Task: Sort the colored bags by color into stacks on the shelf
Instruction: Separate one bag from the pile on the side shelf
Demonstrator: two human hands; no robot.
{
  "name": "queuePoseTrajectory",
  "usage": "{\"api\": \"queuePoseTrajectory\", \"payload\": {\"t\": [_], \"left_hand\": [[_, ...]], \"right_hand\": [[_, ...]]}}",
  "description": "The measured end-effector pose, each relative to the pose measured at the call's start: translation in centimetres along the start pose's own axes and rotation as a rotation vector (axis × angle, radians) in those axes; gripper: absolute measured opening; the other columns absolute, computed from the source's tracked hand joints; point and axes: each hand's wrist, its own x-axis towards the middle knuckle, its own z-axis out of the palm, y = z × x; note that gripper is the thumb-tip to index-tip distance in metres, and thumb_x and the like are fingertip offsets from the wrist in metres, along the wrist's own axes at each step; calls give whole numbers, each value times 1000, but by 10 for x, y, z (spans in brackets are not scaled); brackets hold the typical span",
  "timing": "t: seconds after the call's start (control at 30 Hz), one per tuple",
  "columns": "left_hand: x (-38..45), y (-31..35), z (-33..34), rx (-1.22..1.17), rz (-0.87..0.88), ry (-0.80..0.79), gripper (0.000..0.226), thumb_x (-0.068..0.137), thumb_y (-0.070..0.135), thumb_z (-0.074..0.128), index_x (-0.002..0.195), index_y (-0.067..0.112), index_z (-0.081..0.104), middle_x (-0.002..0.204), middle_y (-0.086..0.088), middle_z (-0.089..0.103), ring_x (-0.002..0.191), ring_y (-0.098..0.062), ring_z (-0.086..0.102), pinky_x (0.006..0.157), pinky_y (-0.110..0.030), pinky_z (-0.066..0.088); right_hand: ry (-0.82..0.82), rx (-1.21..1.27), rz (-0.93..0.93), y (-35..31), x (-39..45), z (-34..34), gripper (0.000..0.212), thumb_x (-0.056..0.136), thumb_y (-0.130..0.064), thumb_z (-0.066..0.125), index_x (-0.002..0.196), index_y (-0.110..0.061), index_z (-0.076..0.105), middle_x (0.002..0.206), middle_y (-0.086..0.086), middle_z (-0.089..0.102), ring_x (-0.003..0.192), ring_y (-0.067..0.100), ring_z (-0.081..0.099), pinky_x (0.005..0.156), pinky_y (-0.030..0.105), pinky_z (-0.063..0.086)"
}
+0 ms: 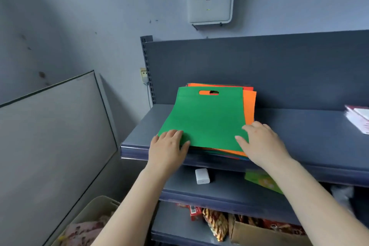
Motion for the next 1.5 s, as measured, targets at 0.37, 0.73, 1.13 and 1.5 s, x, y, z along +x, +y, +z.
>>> {"api": "queuePoseTrajectory", "payload": {"t": [0.37,0.73,1.13,1.5], "left_hand": [[43,13,31,-184,244,6,49,100,48,28,140,26,44,147,11,41,137,-9,32,112,-27,14],[73,1,27,-254,174,-51,45,96,48,42,132,23,53,140,8,50,131,-14,41,105,-25,27],[90,-46,19,-454,-371,-36,54,77,51,70,116,15,59,117,-4,62,110,-28,56,84,-35,44],[25,-36,-13,-738,-314,419,8,90,15,63,84,20,63,64,5,61,49,-15,55,50,-26,42]], "right_hand": [[98,474,388,22,15,24,32,89,-32,64,111,-9,58,100,5,64,92,23,55,66,29,37],[380,443,439,55,8,16,19,91,-2,56,104,-1,69,98,17,69,80,27,50,66,30,33],[467,619,477,60,8,25,20,92,1,51,106,-4,64,111,13,67,111,31,59,82,36,45],[535,906,356,53,-30,21,33,94,3,46,107,-21,65,107,0,69,105,21,64,89,36,49]]}}
